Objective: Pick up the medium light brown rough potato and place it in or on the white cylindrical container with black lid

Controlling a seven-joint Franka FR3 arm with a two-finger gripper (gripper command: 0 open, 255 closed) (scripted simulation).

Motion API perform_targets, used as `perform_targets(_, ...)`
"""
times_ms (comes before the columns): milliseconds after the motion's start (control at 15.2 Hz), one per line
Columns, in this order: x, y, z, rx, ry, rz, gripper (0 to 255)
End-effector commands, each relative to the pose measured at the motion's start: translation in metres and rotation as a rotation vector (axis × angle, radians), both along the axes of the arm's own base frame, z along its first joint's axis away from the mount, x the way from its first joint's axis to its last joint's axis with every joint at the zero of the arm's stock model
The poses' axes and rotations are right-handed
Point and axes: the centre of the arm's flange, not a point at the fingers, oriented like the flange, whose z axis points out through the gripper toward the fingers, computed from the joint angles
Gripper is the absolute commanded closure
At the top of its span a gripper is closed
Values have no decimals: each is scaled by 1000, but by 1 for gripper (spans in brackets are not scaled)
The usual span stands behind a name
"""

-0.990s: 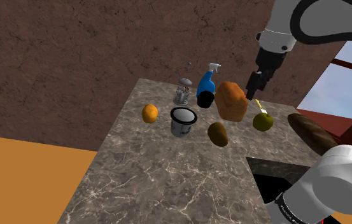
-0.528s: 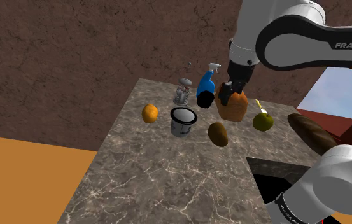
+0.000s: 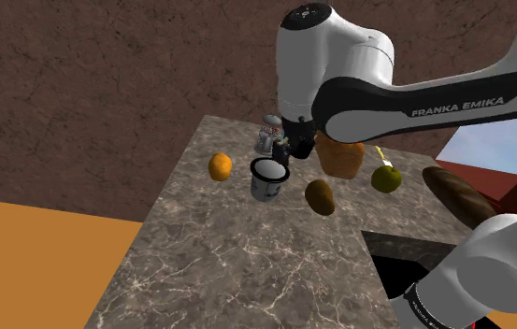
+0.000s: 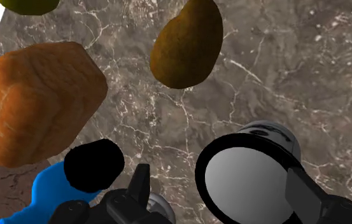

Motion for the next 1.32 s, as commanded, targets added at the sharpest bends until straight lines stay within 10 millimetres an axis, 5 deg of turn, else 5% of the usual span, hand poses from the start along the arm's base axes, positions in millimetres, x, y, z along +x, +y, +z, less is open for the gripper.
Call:
perform_targets(0,13,24,-17,-41,-26,3,0)
perform_targets(858,104,153,-135,-309,-175,23,0)
perform_targets(1188,142,193,-184,-410,-231,30,0)
perform_targets(1254,144,189,-187,-410,-231,30,0)
